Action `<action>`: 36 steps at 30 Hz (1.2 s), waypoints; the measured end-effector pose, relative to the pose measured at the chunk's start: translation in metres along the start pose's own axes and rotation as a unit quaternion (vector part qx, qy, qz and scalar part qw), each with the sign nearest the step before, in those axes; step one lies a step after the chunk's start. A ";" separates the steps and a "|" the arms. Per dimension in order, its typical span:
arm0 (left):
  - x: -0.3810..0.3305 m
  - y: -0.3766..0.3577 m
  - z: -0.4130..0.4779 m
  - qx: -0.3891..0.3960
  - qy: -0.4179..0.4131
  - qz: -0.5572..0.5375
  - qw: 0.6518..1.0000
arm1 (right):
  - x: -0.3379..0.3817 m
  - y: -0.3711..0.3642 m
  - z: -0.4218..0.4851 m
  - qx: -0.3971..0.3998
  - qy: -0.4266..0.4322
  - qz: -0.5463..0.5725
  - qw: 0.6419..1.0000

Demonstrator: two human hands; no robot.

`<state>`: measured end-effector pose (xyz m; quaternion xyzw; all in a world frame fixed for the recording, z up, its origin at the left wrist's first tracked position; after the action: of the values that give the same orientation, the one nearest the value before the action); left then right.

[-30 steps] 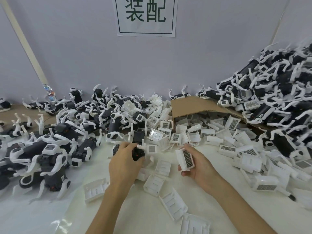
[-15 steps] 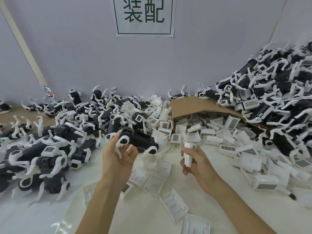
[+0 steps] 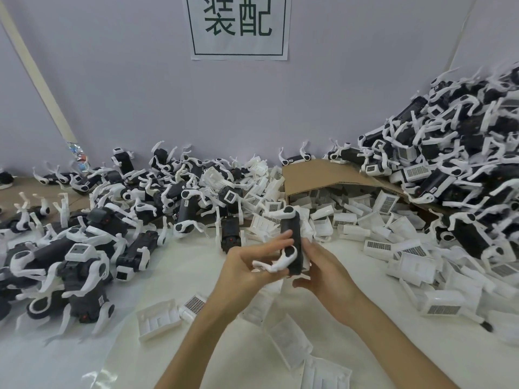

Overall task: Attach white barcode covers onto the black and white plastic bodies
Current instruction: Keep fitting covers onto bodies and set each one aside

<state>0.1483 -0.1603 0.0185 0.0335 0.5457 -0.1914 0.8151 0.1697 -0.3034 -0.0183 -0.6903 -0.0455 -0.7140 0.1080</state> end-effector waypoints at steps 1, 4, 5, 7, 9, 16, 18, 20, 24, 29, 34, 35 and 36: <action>0.000 -0.003 0.000 0.009 -0.003 0.014 1.000 | 0.000 0.004 0.000 -0.024 -0.001 0.001 1.000; 0.000 -0.007 0.000 0.021 -0.004 0.032 0.999 | 0.000 0.011 0.000 -0.071 0.000 0.021 0.997; 0.000 -0.008 0.000 0.021 -0.002 0.030 0.999 | 0.001 0.012 0.000 -0.072 0.003 0.020 0.997; 0.001 -0.008 0.000 0.021 -0.001 0.030 0.999 | 0.003 0.011 -0.001 -0.068 0.009 0.010 0.998; 0.001 -0.008 -0.001 0.022 -0.002 0.037 0.999 | 0.004 0.011 -0.001 -0.073 0.013 0.000 0.997; 0.009 -0.012 -0.001 0.022 0.010 0.084 0.996 | 0.009 0.018 -0.003 -0.104 0.019 -0.036 0.994; 0.009 -0.013 -0.002 0.017 0.008 0.082 0.996 | 0.007 0.017 -0.003 -0.093 0.004 -0.031 0.995; 0.008 -0.012 -0.001 0.006 -0.002 0.086 0.996 | 0.005 0.017 -0.002 -0.082 -0.005 -0.030 0.996; 0.006 -0.009 0.000 -0.006 -0.013 0.085 0.996 | 0.002 0.017 0.000 -0.075 -0.004 -0.055 0.996; 0.006 -0.010 -0.001 -0.017 -0.003 0.063 0.998 | 0.001 0.015 0.000 -0.065 -0.006 -0.031 0.997; 0.005 -0.006 -0.002 -0.037 0.009 -0.009 0.999 | 0.001 0.015 0.001 -0.044 -0.017 0.002 0.999; 0.005 -0.006 -0.001 -0.043 0.007 -0.018 0.999 | -0.001 0.013 0.001 -0.029 -0.033 0.008 0.999; 0.004 -0.005 -0.002 -0.048 0.007 -0.027 0.998 | -0.003 0.008 0.000 -0.009 -0.055 0.016 0.998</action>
<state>0.1467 -0.1655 0.0147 -0.0193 0.5609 -0.1866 0.8063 0.1719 -0.3113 -0.0220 -0.7299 -0.0342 -0.6737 0.1107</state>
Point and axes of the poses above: each hand's wrist, its own z-axis towards the middle knuckle, its own y-axis out of the back of the hand, x = y × z, the point moved 7 cm from there along z, towards the middle knuckle, and after that the axes turned 9 degrees about -z, right-handed, at the moved point
